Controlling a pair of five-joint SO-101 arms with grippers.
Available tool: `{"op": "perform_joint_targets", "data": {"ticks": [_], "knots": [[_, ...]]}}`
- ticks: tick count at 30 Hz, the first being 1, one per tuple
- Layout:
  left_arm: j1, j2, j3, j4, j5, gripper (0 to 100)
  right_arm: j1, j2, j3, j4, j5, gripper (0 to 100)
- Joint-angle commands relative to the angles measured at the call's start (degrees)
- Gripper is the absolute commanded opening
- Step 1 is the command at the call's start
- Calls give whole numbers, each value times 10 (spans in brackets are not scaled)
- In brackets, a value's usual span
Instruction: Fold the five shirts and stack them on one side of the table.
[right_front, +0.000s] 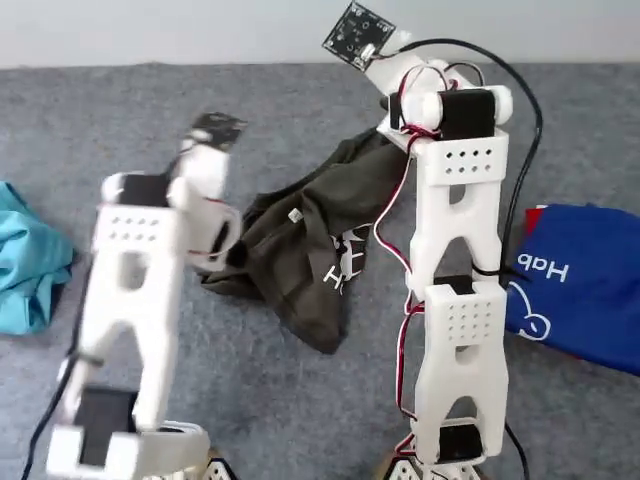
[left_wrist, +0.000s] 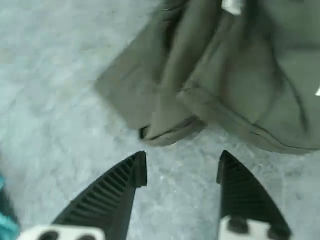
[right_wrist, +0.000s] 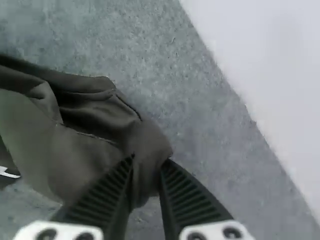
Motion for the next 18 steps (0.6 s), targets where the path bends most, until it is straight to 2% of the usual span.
{"op": "perform_joint_targets", "data": {"ticks": [1, 12, 18], "knots": [[36, 88, -97, 18, -17, 235, 6, -3, -1, 24, -31, 9], [55, 352, -372, 114, -42, 236, 4, 22, -4, 24, -49, 9], [58, 415, -399, 119, -46, 234, 6, 26, -3, 24, -49, 9]]}}
